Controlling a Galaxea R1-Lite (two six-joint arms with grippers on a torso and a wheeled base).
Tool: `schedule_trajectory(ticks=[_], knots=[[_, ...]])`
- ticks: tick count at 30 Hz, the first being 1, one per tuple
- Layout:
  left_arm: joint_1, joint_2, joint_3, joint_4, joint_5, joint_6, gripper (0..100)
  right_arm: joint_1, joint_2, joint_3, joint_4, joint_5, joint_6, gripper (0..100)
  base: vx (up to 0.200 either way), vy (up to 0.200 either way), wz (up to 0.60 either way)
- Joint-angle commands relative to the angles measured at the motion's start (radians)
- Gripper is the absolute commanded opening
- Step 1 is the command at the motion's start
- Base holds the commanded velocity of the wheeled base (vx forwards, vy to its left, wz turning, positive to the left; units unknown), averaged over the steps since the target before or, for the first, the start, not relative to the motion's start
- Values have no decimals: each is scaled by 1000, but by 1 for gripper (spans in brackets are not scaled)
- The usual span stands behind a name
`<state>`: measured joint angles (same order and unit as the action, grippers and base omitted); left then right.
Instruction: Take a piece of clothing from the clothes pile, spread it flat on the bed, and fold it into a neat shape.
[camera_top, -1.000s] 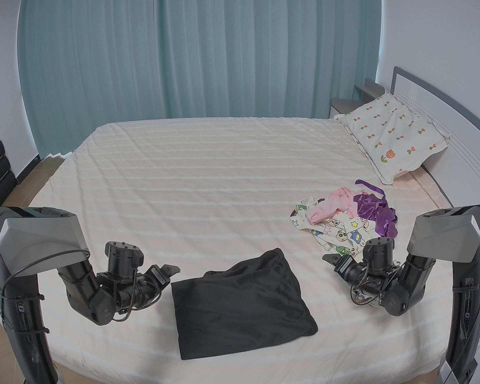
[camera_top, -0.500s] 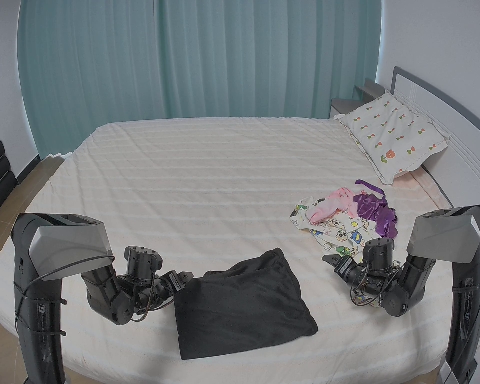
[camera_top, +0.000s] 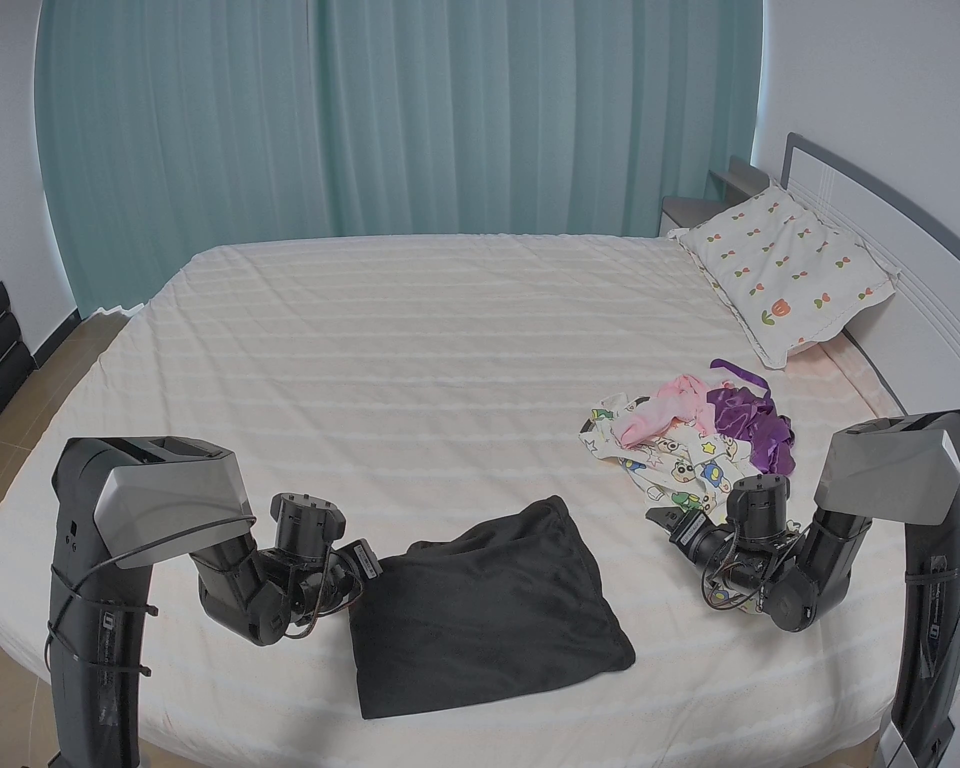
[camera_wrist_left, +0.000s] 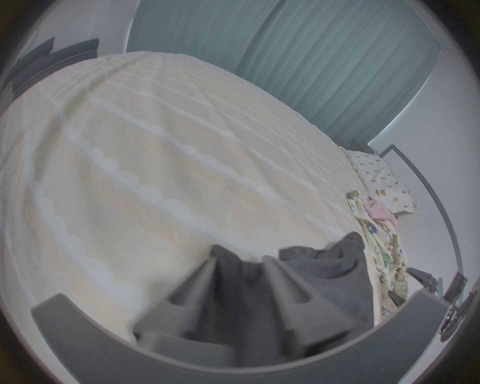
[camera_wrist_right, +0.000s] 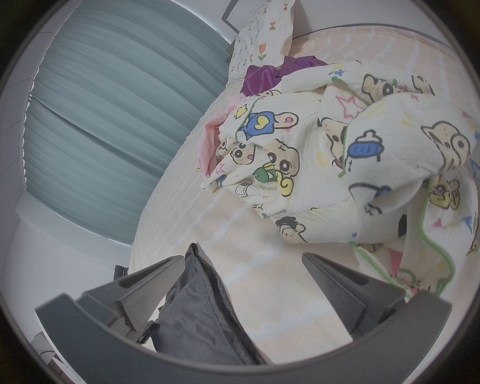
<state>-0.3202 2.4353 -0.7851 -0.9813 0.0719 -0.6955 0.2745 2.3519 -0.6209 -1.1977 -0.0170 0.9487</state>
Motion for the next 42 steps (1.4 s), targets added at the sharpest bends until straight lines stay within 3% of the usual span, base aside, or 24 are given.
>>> schedule_trajectory(ticks=[1, 12, 21, 24, 29, 30, 36, 42], knots=[[20, 24, -19, 1, 40, -1, 0, 0, 6, 1, 0, 0, -4, 100, 0, 0, 0], [55, 25, -25, -7, 104, -59, 0, 6, 10, 13, 1, 5, -27, 100, 0, 0, 0], [50, 27, -23, -7, 112, -59, 0, 25, 18, 125, -26, 180, -194, 100, 0, 0, 0], [49, 24, -17, -7, 112, -61, 0, 45, 43, 202, -106, 255, -300, 100, 0, 0, 0], [47, 24, -16, -7, 112, -73, 0, 78, 101, 214, -180, 258, -340, 100, 0, 0, 0], [47, 24, -16, -7, 112, -75, 100, 80, 101, 214, -178, 258, -340, 100, 0, 0, 0], [47, 21, -13, -7, 112, -108, 100, 112, 104, 219, -180, 261, -383, 100, 0, 0, 0], [56, -35, 24, -7, 112, -225, 100, 118, 132, 234, -184, 258, -447, 100, 0, 0, 0]])
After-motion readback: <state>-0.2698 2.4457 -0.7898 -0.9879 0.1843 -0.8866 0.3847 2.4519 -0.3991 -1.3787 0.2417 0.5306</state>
